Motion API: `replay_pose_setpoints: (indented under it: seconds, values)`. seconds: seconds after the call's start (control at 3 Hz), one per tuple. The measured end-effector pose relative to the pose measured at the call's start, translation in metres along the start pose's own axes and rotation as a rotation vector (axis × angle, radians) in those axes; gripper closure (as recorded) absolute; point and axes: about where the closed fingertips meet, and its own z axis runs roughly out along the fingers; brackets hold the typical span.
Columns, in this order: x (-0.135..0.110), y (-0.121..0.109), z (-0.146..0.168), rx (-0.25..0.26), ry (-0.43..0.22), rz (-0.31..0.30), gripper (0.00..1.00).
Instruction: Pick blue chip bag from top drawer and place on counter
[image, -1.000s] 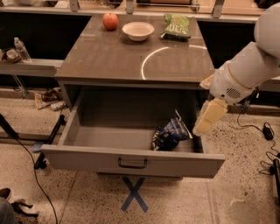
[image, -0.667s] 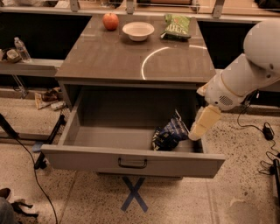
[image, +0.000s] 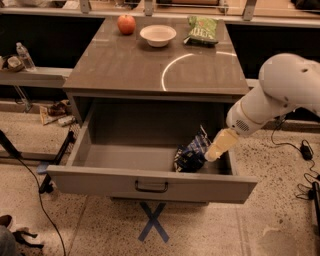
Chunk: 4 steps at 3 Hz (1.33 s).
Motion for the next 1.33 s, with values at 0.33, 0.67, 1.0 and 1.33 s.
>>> replay_pose_setpoints:
  seconds: [0.33, 0.67, 1.0, 1.33]
  values:
    - [0.004, -0.006, 0.019, 0.031, 0.011, 0.061, 0.0]
    - [0.003, -0.007, 0.043, 0.029, 0.02, 0.1, 0.0]
    - [0.001, -0.002, 0.069, -0.017, 0.028, 0.137, 0.0]
    - [-0.003, 0.005, 0.098, -0.049, 0.037, 0.163, 0.02]
